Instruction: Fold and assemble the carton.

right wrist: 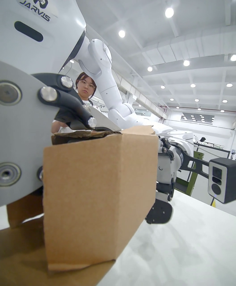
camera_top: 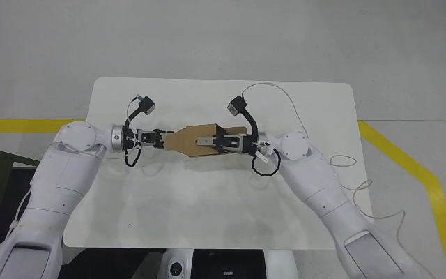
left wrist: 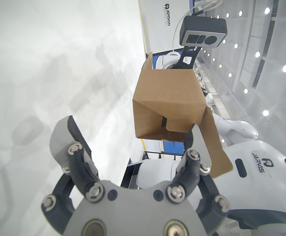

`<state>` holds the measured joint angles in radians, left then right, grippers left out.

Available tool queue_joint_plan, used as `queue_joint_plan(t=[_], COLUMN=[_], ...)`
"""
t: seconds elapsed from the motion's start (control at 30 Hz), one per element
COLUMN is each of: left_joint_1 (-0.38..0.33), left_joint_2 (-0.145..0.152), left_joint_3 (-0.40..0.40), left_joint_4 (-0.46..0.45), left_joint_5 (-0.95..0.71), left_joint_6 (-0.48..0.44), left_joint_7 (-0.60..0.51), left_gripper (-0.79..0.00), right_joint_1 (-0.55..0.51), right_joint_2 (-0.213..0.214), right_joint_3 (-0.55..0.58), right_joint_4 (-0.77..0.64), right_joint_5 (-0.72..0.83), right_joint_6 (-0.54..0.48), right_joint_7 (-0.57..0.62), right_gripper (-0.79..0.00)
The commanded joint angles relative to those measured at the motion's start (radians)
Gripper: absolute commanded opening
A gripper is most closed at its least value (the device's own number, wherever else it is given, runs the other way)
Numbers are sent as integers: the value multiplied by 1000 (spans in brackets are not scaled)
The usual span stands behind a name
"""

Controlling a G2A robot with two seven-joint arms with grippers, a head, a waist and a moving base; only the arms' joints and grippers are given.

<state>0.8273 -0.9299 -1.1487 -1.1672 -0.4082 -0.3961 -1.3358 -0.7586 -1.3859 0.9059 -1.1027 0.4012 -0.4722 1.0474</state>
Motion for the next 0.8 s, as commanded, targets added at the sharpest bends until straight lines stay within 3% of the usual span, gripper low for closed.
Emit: queue_joint_plan(t=[0.0, 0.33, 0.77], left_joint_1=[0, 14, 35], left_joint_2=[3, 13, 20], left_joint_3=[-11, -52, -54], left_joint_4=[4, -40, -101], left_joint_5=[-1, -18, 51], left_joint_6=[0, 2, 22], left_joint_7=[2, 12, 33], left_gripper=[0, 0, 0], right_joint_1=[-6, -57, -50], right_joint_2=[7, 34, 29], right_joint_3=[18, 81, 63], right_joint_4=[-4, -57, -79], right_joint_5=[-27, -94, -87], right_joint_6=[6, 44, 51], right_joint_7=[-13, -57, -62], right_gripper=[-785, -785, -785])
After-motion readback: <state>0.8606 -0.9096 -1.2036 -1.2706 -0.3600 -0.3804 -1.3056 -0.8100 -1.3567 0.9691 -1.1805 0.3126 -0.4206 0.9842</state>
